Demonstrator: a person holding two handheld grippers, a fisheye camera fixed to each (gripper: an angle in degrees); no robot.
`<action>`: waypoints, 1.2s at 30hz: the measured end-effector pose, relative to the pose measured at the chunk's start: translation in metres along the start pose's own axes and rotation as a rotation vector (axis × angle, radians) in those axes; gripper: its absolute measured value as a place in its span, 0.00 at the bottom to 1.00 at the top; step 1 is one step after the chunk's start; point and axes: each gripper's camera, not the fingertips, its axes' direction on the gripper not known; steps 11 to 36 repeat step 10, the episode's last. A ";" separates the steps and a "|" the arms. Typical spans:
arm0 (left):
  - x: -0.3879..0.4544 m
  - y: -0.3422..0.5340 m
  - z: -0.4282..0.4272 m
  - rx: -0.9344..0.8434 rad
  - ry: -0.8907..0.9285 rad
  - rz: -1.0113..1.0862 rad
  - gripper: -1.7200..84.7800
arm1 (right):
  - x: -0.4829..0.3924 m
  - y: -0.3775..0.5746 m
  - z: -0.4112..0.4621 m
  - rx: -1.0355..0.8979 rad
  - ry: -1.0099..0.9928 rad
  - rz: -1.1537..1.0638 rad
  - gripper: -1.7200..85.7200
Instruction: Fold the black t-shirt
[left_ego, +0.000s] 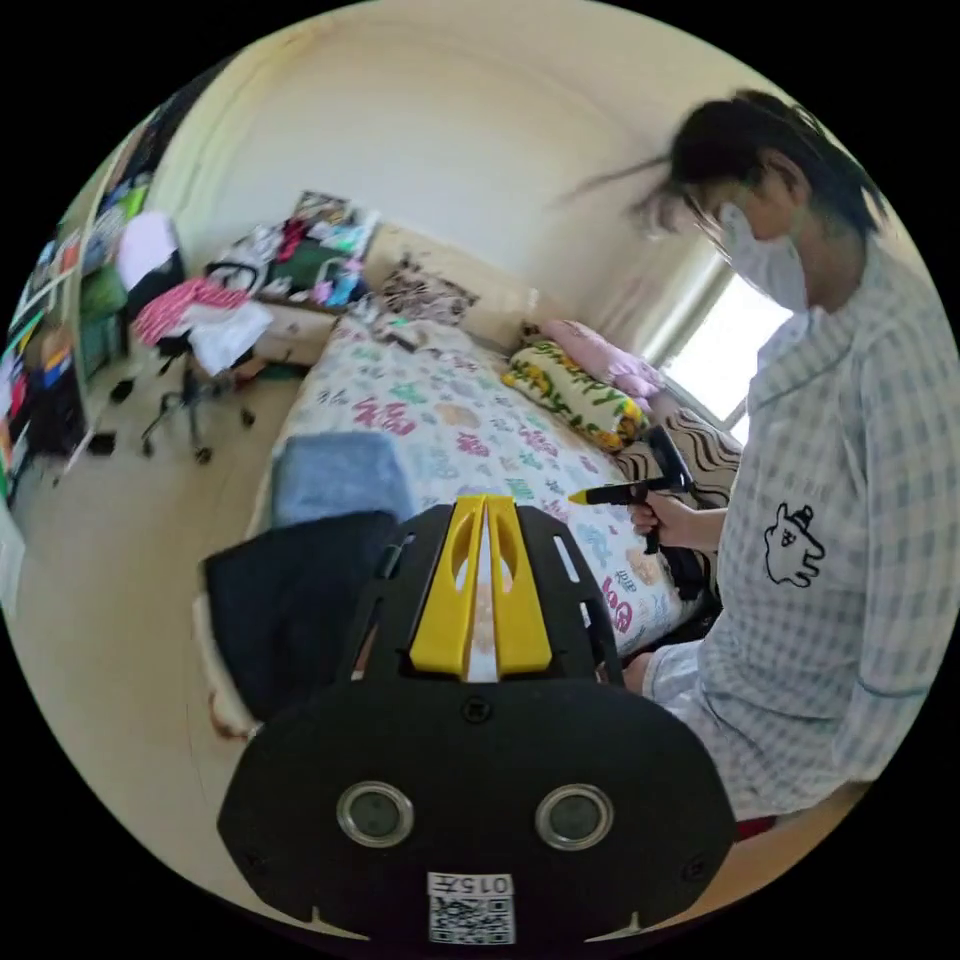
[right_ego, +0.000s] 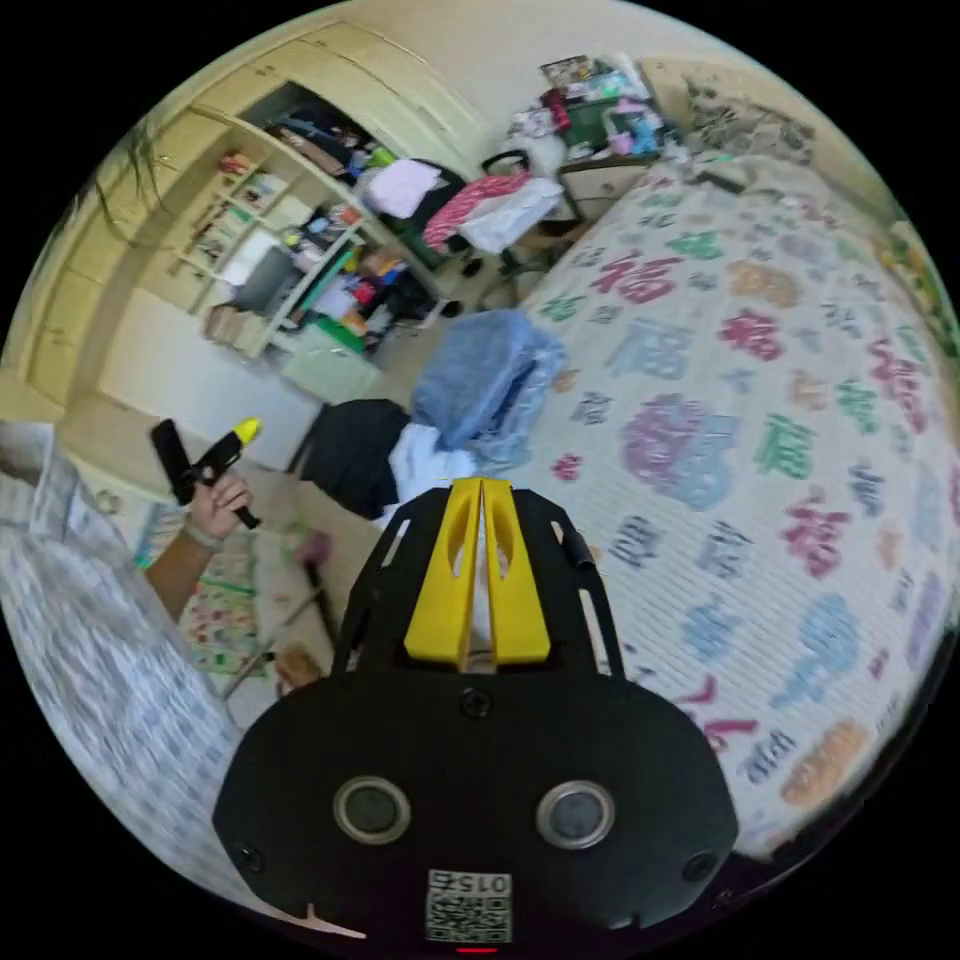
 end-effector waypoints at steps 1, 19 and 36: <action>0.028 -0.004 0.035 0.038 0.052 0.027 0.02 | -0.001 0.019 -0.033 0.059 0.100 -0.014 0.01; 0.240 -0.030 0.278 0.088 0.435 0.113 0.01 | 0.116 0.205 -0.235 0.494 0.398 0.189 0.02; 0.240 -0.030 0.278 0.088 0.435 0.113 0.01 | 0.116 0.205 -0.235 0.494 0.398 0.189 0.02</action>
